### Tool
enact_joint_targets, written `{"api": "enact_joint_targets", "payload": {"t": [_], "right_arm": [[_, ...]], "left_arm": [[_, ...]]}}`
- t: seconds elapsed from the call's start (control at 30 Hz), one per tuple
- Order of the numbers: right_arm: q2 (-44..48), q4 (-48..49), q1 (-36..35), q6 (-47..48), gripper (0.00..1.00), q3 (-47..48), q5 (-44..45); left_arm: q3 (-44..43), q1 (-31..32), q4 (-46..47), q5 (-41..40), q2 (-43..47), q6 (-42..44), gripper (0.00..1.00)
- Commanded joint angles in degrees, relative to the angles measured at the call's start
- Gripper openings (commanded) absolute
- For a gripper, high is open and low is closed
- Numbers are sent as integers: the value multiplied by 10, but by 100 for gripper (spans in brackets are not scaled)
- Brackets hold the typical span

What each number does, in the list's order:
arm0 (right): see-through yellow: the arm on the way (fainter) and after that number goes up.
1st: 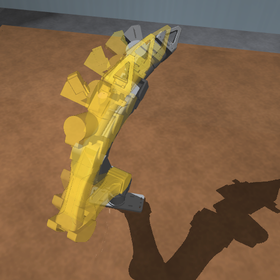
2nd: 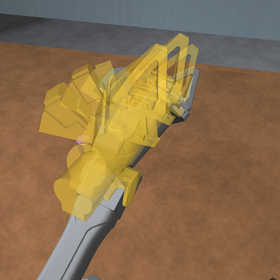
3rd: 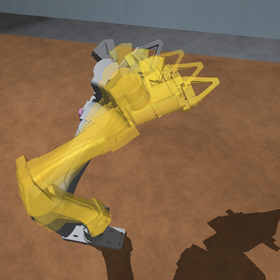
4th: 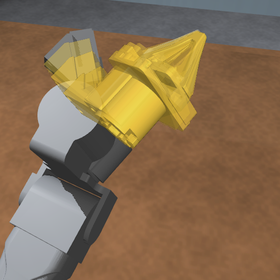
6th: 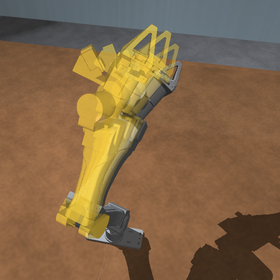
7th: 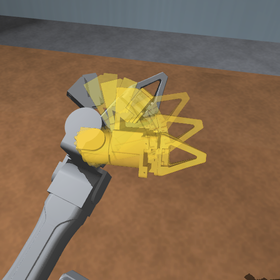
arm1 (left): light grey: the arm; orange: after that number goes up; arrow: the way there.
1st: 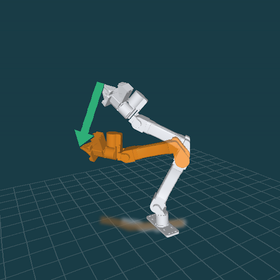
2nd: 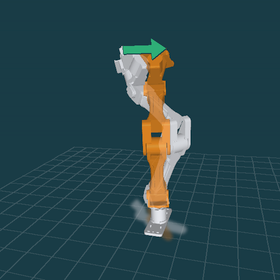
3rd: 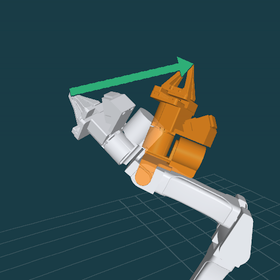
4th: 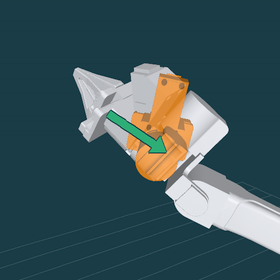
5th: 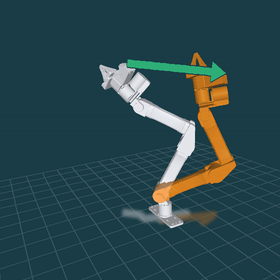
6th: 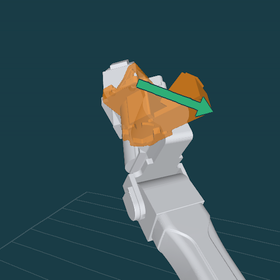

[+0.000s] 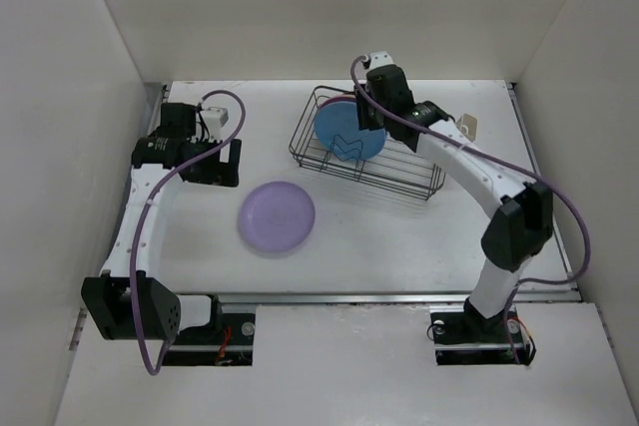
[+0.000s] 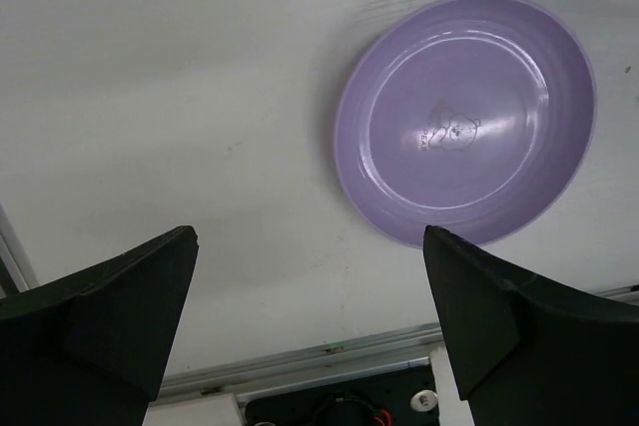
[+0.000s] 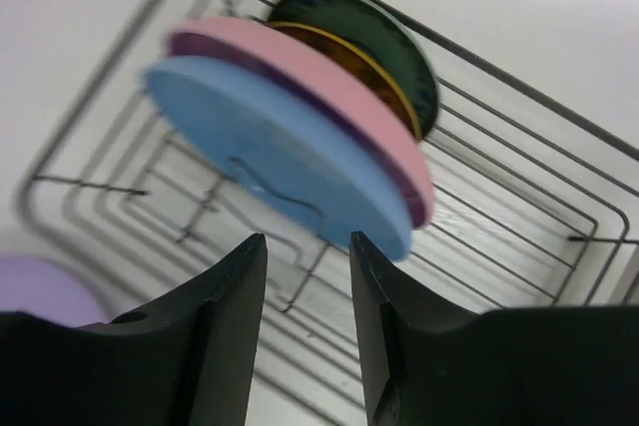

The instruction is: Unload the plates from the dish rack

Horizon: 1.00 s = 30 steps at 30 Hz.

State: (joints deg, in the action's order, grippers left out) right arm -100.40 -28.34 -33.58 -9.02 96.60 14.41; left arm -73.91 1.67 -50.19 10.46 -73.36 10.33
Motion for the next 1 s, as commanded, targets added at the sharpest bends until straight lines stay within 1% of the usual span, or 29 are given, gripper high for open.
{"api": "enact_joint_targets", "payload": {"t": [0.0,0.03,0.13,0.3,0.4,0.43,0.47,0.57,0.6,0.63,0.73,0.77,0.83,0.87,0.97], "right_arm": [[-66,-30,13,3,44,17,55],[-71,-23,13,3,43,17,55],[-88,-23,26,-10,39,36,74],[-87,-23,26,-10,39,36,87],[-50,-23,26,-5,47,14,70],[-26,-23,26,-5,53,9,70],[-17,-23,26,-5,55,4,70],[-3,-23,26,-5,55,-7,65],[-3,-23,26,1,53,-7,60],[-13,-16,26,7,53,-7,55],[-51,-16,26,7,49,-2,54],[-59,-9,26,7,46,4,60],[-83,-3,31,19,42,13,53],[-95,3,31,25,38,22,39],[-106,3,31,25,29,39,39]], "left_arm": [[-24,7,12,43,-22,11,95],[-32,7,3,59,-32,11,95],[-65,7,-11,71,-64,11,95],[-87,7,-6,82,-78,11,95],[-87,7,-6,82,-78,11,95],[-87,7,-6,82,-78,11,95],[-87,7,-6,77,-78,11,95],[-82,7,-6,76,-78,11,95],[-82,7,-1,76,-84,11,95],[-82,7,-1,76,-84,6,95],[-98,7,-8,76,-99,0,95],[-110,7,-8,76,-99,0,95],[-110,7,-14,71,-104,0,95],[-110,7,-14,71,-104,6,95],[-110,7,-14,66,-98,6,95]]}}
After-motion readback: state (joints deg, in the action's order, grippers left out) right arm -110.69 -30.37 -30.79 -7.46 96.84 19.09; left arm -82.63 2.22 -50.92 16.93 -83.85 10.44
